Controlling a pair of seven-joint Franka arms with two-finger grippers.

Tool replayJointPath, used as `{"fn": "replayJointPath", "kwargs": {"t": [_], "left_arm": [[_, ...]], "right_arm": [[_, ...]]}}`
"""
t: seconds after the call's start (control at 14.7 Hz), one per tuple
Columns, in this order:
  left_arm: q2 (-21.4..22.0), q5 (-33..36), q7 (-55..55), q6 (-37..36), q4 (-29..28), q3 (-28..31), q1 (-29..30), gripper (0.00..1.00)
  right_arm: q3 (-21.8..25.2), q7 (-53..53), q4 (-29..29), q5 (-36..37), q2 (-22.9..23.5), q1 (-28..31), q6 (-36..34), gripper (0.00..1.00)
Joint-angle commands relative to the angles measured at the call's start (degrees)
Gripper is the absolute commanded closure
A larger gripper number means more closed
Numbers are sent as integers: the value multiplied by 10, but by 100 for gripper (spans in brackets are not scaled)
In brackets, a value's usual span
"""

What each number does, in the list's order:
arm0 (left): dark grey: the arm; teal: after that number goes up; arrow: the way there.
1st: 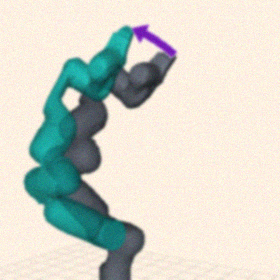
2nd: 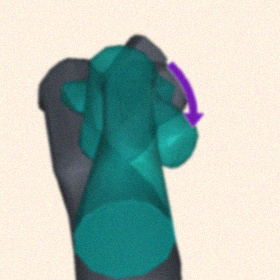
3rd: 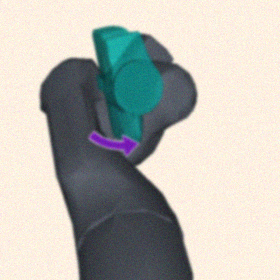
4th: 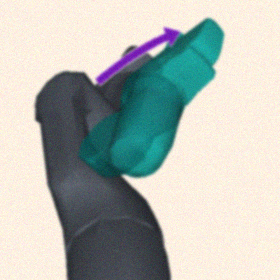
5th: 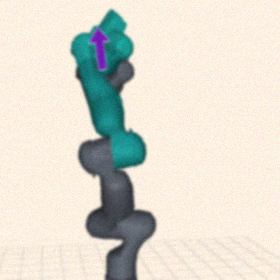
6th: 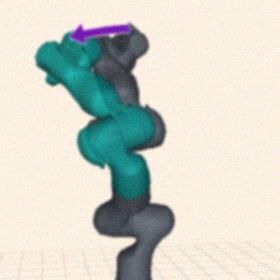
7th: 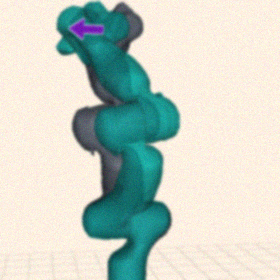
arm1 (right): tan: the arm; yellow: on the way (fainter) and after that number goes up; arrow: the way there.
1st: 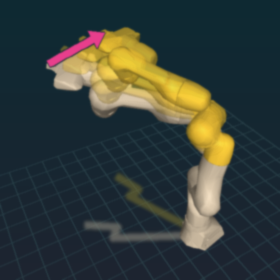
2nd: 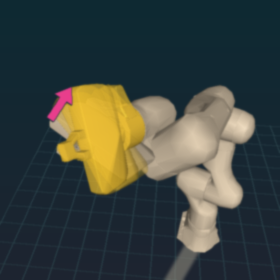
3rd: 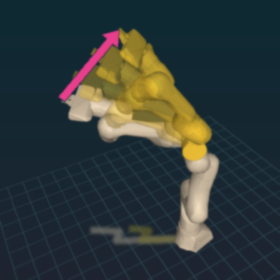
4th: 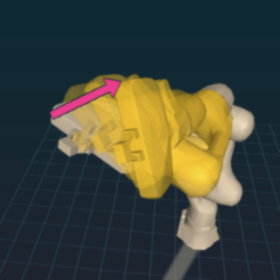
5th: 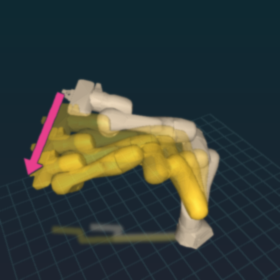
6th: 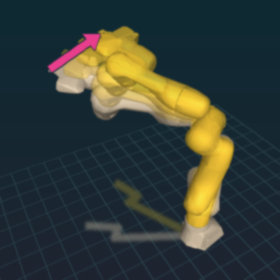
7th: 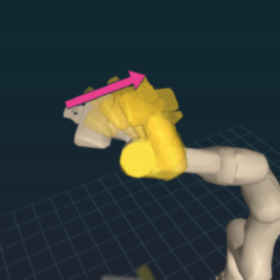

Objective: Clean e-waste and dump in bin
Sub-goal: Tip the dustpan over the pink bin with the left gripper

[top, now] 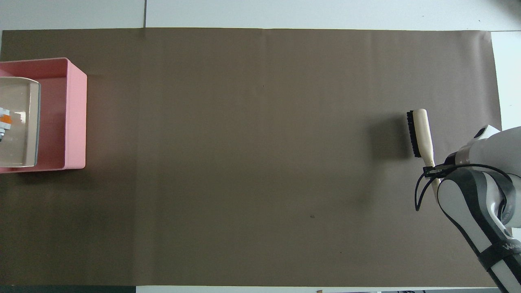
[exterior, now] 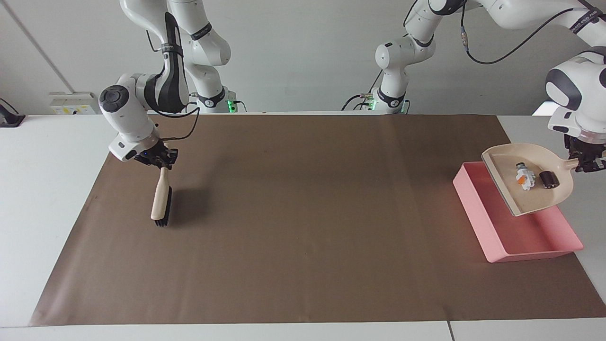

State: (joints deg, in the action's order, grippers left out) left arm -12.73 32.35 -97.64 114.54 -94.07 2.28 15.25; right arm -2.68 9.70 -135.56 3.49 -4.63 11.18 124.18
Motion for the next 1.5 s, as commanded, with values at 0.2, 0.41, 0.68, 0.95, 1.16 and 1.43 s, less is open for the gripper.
{"fn": "replayJointPath", "kwargs": {"t": [0.2,0.41,0.68,0.95,1.16,1.43], "left_arm": [[-8,188,131,17,-28,3,-21,100],[-8,257,228,8,-57,3,-57,100],[-7,314,283,2,-81,3,-69,100],[-8,372,282,-16,-76,3,-82,100],[-9,416,282,-34,-74,3,-94,100],[-10,497,284,-78,-74,3,-117,100]], "right_arm": [[-8,11,-16,-4,-5,13,24,73],[-8,2,-24,-4,-6,13,34,72],[-8,-9,-24,-4,-6,12,34,20],[-8,-9,29,-4,0,8,-9,0],[-8,-8,92,-1,-5,7,-24,0],[-16,-90,200,-2,-10,2,-106,0]]}}
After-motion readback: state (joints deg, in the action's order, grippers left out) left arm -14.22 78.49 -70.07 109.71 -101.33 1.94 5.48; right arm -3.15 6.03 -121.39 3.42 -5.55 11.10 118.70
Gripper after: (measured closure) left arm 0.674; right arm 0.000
